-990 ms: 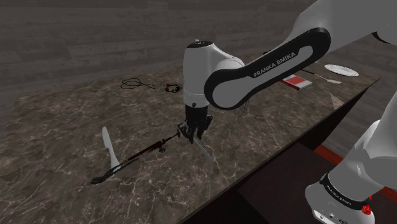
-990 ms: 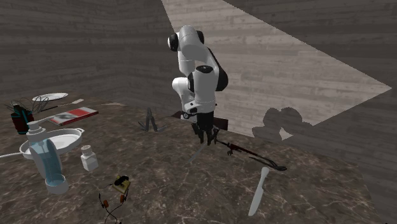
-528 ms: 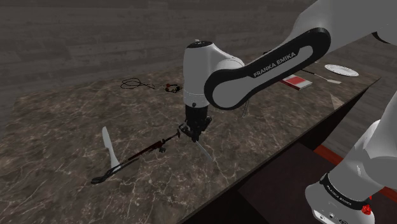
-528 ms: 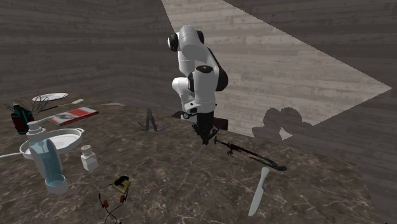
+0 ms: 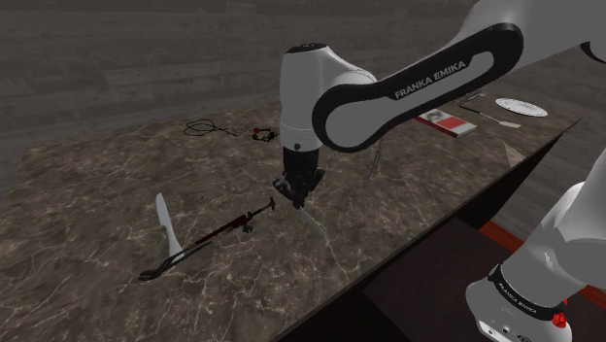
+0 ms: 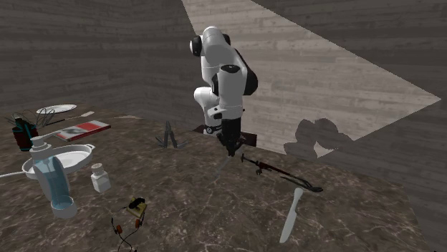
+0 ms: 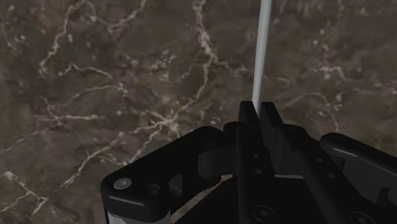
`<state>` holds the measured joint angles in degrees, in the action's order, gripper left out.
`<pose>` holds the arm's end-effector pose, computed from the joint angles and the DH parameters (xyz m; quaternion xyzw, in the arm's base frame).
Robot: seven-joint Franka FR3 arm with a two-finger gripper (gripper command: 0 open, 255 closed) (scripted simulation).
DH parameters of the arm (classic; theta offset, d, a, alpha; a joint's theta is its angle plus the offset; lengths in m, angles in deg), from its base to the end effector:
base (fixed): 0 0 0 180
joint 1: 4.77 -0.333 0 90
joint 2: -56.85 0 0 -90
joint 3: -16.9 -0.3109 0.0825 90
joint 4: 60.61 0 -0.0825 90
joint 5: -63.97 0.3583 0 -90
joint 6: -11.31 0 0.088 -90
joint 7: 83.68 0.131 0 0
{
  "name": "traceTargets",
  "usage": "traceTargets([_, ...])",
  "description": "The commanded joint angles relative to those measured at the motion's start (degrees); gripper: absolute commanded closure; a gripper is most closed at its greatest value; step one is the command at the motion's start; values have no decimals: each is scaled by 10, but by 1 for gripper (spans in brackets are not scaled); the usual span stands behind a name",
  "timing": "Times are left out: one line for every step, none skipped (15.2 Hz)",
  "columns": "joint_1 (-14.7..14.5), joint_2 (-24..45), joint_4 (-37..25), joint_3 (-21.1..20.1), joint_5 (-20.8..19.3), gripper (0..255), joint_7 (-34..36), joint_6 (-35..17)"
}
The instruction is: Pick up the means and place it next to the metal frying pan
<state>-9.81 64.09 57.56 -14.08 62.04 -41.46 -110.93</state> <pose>0.4412 0.3132 0.3645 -0.9986 0.0460 0.0259 0.0027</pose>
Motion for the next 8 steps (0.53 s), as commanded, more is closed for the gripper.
traceTargets([1,-9,-8,-1,5,255,-4,15])
traceTargets([2,-12,-12,-1,8,255,-5,22])
traceTargets([2,-16,-16,-1,10,255,-6,30])
traceTargets([3,-19,-20,-1,12,255,-8,37])
traceTargets([3,-23,-25,-1,14,255,-9,44])
traceTargets([3,-26,-29,-1,16,255,-10,51])
traceTargets([4,-29,-34,-2,18,255,-11,59])
traceTargets([4,-32,-38,-2,19,255,-12,66])
